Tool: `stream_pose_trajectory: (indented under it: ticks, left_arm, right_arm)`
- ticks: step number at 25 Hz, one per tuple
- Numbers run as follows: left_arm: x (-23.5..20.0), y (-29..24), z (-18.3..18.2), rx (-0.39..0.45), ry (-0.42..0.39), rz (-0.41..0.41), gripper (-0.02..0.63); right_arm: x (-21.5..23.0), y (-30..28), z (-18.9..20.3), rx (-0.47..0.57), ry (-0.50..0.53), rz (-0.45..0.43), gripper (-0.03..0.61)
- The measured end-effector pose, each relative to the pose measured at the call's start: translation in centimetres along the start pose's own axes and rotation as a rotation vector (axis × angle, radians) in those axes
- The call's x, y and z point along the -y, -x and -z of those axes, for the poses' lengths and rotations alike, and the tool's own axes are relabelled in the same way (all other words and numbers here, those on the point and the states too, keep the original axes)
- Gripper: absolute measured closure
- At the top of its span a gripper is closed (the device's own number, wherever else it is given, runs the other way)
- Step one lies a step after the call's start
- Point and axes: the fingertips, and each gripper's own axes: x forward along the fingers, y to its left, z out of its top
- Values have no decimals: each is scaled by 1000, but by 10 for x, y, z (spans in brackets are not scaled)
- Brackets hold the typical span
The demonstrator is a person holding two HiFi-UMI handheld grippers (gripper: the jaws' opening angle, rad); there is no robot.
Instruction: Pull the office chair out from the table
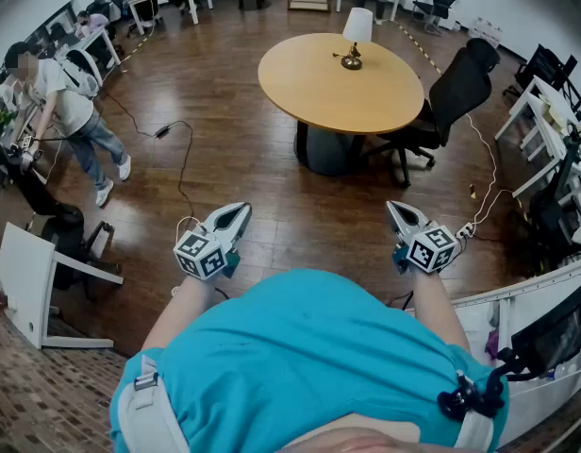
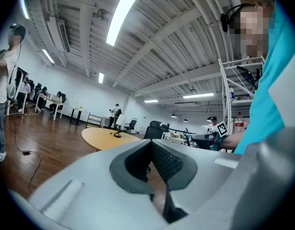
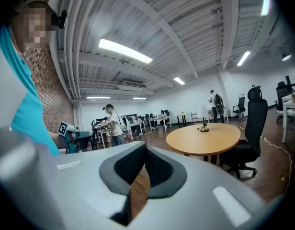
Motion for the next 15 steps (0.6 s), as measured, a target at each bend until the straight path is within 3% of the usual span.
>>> stream_pose_trajectory:
  ticks: [15]
  left_arm:
    - [77,-73,25,8,-8,-10,586]
  right_arm:
    - [68,69,-17,4,30,-38,581]
